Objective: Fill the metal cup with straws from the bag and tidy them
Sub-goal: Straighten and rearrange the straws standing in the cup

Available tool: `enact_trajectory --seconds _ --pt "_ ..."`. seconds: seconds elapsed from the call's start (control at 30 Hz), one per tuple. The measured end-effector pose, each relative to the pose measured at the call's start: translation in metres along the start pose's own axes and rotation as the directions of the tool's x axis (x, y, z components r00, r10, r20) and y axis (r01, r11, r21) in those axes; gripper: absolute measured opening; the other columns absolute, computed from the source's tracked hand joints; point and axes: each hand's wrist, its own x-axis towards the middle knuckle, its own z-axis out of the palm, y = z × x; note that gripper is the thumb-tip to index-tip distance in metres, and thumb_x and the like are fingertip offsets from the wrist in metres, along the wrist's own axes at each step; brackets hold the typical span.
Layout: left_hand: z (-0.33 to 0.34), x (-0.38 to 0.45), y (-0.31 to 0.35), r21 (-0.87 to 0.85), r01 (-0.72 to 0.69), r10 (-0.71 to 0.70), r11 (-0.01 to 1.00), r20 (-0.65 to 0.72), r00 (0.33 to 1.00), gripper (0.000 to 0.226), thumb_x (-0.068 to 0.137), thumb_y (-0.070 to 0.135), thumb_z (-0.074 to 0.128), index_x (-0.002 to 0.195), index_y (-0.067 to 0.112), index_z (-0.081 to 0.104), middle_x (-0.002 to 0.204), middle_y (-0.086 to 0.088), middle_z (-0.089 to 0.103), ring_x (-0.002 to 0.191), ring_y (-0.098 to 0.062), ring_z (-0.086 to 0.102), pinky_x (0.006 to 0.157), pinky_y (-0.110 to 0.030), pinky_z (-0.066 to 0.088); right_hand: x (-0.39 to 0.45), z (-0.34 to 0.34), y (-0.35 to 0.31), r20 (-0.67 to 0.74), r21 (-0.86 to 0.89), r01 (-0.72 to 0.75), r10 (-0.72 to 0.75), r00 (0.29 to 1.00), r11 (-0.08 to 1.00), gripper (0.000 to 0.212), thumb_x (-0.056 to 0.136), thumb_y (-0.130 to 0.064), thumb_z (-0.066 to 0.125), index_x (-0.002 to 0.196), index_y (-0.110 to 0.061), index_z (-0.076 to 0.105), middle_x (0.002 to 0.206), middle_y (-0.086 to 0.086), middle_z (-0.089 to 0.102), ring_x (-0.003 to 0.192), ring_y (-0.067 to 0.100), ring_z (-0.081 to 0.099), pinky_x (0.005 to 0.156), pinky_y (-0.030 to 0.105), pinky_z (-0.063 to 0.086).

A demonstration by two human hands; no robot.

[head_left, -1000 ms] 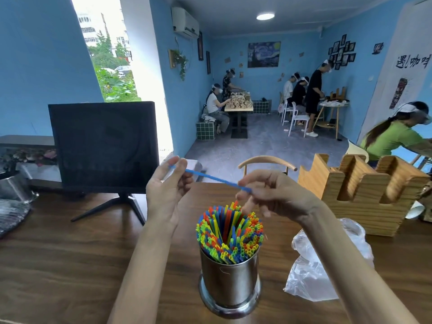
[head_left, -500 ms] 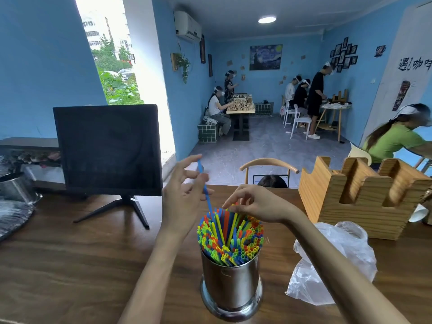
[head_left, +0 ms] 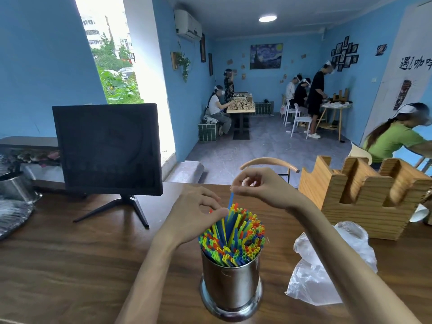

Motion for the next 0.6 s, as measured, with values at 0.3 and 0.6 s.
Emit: enact_trajectory --seconds 0.3,0.6 --pt "0.003 0.002 0.008 -0.318 0.002 -0.008 0.948 -0.018 1.0 0.022 0.101 0.021 0.062 0.102 0.037 0.077 0.097 0.021 0.076 0.092 0.004 0.067 0.077 -0.008 0.048 -0.004 -0.015 -0.032 -0.197 0.654 0.115 0.021 0.98 0.747 0.002 0.09 -0.018 0.069 0.089 -0.018 0.071 0.098 0.012 0.076 0.07 0.017 0.069 0.059 0.022 0.055" --pt "-0.005 0.006 0.001 -0.51 0.019 -0.083 0.86 -0.104 0.991 0.012 0.086 0.045 0.068 0.088 0.046 0.08 0.095 0.009 0.076 0.087 -0.006 0.063 0.082 -0.022 0.052 -0.014 -0.025 -0.04 -0.208 0.839 0.158 0.038 0.977 0.52 0.021 0.092 -0.016 0.058 0.081 -0.019 0.075 0.091 0.003 0.074 0.071 0.012 0.07 0.07 0.02 0.058"
